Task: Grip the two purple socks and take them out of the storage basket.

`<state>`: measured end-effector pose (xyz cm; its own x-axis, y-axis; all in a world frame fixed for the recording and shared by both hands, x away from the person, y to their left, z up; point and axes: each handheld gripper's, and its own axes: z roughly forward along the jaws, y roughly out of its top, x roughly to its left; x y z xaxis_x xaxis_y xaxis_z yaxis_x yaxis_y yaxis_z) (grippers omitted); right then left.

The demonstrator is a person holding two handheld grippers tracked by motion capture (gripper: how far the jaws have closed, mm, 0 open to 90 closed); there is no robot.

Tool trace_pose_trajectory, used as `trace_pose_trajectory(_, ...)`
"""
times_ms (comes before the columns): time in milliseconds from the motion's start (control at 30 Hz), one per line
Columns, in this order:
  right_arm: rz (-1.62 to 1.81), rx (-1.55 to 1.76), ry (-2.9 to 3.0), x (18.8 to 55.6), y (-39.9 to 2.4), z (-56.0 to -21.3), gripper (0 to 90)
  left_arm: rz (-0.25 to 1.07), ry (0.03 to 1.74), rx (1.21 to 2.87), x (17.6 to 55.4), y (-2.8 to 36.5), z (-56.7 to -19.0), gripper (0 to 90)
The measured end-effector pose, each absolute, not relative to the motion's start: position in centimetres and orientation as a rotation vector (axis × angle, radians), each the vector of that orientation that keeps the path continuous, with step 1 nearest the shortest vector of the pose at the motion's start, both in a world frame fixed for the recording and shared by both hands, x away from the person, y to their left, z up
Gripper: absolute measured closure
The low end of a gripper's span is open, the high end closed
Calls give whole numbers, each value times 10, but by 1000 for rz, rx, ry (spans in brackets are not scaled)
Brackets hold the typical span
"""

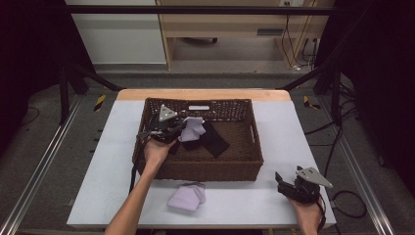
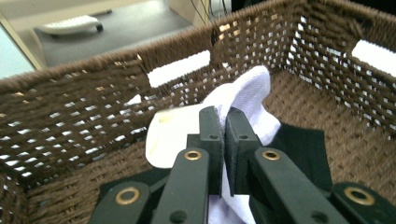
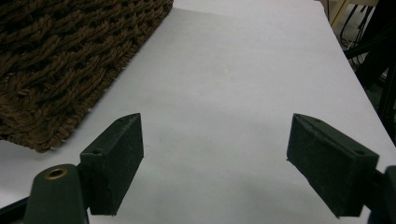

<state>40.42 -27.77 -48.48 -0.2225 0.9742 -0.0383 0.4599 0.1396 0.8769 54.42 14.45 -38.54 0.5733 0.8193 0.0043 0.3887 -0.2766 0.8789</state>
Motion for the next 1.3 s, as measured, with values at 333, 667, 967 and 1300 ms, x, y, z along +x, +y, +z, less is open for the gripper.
trace_pose_trajectory(333, 1018, 1382, 1769, 404, -278, -485, 188, 598, 942, 1766, 538, 154, -378, 859)
trace_pose_trajectory(667, 1013, 1386, 1772, 405, -278, -485, 187, 663, 888, 1649, 522, 162, -352, 860)
trace_pose_trajectory(967, 1014, 1390, 1769, 405, -278, -485, 187, 658, 823, 1617, 498, 173, -328, 859)
trace_pose_trajectory(1300, 1014, 1389, 1763, 404, -278, -485, 188, 643, 745, 1604, 464, 185, -311, 859)
